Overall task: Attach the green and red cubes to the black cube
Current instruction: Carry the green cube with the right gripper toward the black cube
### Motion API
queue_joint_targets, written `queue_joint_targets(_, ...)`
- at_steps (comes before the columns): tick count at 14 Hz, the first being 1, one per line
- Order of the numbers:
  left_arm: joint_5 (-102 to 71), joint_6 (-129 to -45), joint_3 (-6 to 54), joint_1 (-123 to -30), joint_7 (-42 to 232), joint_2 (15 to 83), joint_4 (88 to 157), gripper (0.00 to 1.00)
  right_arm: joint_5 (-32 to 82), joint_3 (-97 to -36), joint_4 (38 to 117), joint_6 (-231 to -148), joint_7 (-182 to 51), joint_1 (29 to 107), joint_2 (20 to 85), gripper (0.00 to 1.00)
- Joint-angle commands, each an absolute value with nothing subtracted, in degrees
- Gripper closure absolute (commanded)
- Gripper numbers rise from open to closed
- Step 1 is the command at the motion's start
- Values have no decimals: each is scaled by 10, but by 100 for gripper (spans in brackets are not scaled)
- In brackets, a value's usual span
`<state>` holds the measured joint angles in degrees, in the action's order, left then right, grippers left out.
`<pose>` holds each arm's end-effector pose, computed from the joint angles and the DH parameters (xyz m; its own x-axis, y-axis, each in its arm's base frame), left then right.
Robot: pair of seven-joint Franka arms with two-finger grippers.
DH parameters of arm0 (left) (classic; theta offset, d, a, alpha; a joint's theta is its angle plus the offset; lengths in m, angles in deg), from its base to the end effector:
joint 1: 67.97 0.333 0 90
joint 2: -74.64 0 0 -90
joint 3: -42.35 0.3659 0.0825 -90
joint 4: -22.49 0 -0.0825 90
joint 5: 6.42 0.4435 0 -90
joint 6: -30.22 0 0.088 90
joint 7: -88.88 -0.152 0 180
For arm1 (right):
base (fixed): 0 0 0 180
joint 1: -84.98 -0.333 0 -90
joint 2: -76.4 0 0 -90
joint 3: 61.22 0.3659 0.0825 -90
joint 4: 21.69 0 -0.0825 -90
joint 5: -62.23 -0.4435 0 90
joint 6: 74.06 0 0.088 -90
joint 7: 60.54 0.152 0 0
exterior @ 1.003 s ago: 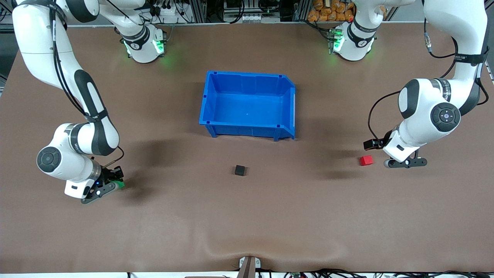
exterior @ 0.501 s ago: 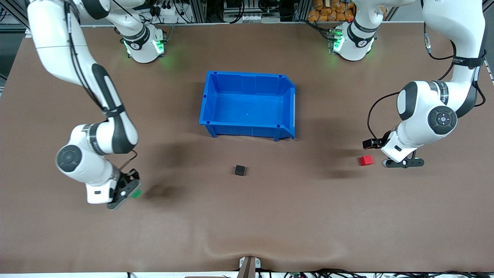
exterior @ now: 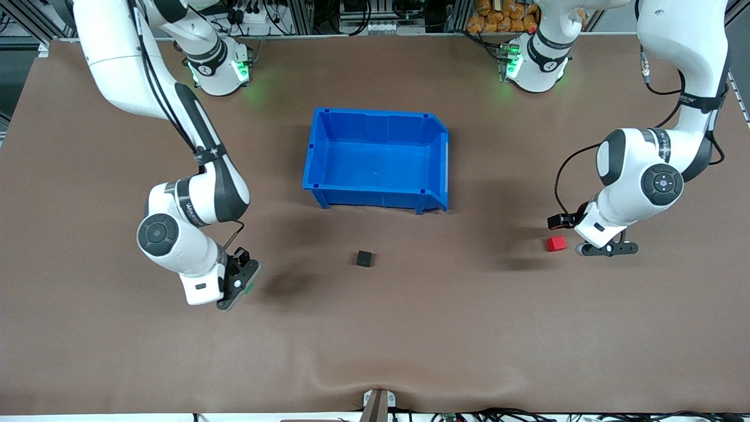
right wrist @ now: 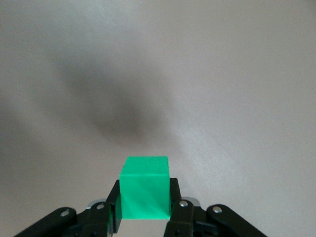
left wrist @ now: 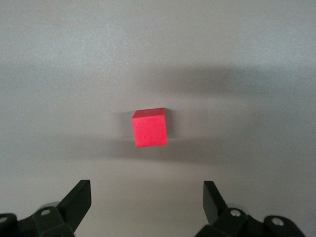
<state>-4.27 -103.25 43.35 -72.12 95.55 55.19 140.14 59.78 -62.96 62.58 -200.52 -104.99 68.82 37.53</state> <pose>0.6393 -0.0333 0.2246 0.9976 0.0350 -0.0597 0.0328 -0.9987 -0.0385 0.7799 0.2075 0.2463 0.5302 0.8462 0.0532 0.8463 -0.5320 0.0288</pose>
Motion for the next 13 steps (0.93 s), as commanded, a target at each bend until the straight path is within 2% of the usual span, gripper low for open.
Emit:
queue_joint_targets(1, -32, -1058, 431, -715, 949, 530, 1397, 0, 591, -633, 577, -1965, -1063, 667, 352, 100)
queue_joint_targets(6, -36, -1077, 431, -710, 955, 488, 1379, 0, 593, -634, 536, -1915, -1065, 597, 348, 100)
queue_joint_targets(11, -40, -1075, 431, -705, 996, 484, 1361, 0, 598, -635, 477, -1907, -1138, 564, 292, 99)
queue_joint_targets(13, -40, -1075, 431, -710, 1029, 470, 1343, 0, 598, -634, 476, -1912, -1153, 555, 282, 98)
